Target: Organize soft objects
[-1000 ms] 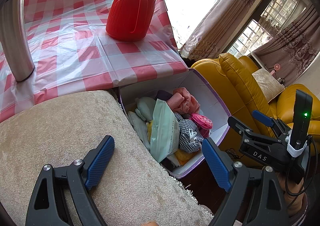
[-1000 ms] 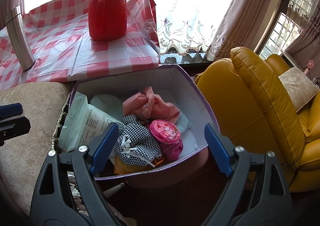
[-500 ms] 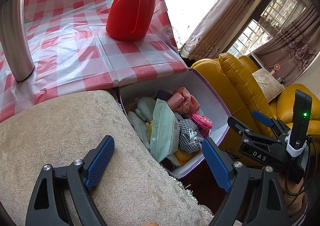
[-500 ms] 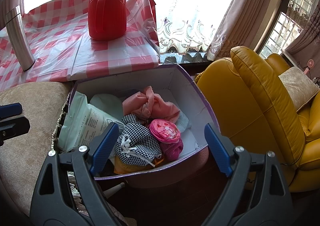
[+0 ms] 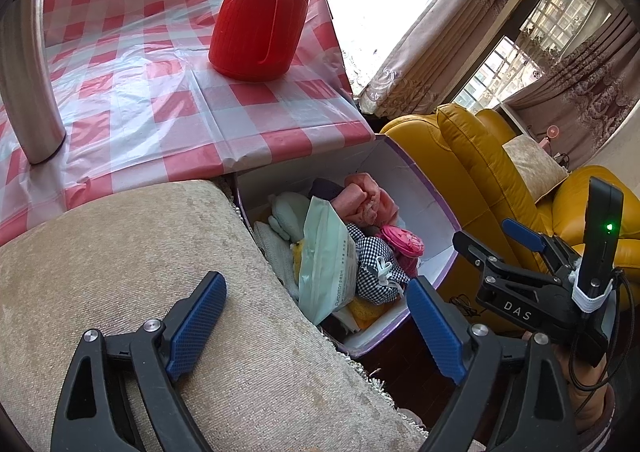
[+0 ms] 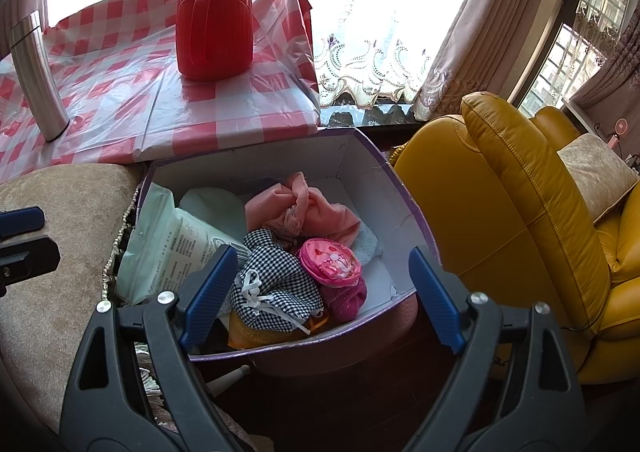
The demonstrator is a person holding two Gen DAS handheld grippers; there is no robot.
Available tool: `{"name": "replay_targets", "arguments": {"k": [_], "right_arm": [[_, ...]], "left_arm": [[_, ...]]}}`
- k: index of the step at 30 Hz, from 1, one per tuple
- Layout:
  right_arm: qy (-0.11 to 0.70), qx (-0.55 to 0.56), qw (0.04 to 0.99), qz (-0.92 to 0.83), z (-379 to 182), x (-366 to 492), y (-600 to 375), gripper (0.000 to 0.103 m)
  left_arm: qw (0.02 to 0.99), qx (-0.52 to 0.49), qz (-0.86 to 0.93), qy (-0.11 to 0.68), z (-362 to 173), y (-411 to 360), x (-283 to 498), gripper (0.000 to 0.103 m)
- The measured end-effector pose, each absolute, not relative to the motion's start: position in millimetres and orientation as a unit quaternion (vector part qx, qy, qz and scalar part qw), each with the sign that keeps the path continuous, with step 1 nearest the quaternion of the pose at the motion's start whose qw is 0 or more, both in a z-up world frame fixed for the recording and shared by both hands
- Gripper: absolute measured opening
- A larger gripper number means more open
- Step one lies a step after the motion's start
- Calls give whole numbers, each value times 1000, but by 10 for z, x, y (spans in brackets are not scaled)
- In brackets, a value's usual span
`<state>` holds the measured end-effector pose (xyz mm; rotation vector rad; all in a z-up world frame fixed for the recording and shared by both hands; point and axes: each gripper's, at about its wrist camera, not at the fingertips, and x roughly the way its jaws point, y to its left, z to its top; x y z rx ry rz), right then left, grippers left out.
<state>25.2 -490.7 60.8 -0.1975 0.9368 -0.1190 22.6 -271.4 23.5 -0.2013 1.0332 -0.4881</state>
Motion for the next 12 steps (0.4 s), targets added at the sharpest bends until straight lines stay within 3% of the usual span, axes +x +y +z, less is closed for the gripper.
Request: {"name": "replay_targets", "arguments": {"k": [12], "right_arm": [[453,-94,885,-50,578,268,-4859,89]], "left_arm": [[833,-85,-242,491,235,-2764,250,101]]}}
